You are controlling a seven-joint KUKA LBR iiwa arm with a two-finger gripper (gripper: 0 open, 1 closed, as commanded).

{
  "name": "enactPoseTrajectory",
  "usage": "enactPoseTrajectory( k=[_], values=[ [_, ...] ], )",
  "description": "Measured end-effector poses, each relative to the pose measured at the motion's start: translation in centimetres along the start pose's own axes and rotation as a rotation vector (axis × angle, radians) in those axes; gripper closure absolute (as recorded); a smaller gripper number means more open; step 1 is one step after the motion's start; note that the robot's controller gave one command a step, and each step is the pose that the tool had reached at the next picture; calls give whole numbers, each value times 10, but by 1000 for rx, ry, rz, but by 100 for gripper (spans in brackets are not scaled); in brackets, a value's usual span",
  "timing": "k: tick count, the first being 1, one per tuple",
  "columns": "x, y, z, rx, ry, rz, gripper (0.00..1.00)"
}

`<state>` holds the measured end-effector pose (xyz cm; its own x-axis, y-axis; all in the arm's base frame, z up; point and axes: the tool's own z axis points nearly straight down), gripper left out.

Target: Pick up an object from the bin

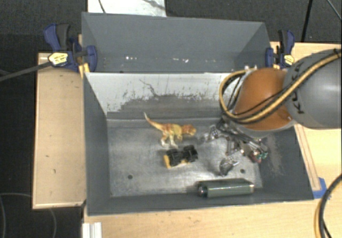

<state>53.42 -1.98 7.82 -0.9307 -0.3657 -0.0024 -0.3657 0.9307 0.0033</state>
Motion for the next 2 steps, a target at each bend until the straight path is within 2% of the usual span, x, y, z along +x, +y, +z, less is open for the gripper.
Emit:
enactPoseTrajectory(
  k=[1, 2],
  values=[
    [-20, 22, 4, 7, -2, 28, 0],
    [-32, 50, 5, 5, -5, -18, 0]
  ],
)
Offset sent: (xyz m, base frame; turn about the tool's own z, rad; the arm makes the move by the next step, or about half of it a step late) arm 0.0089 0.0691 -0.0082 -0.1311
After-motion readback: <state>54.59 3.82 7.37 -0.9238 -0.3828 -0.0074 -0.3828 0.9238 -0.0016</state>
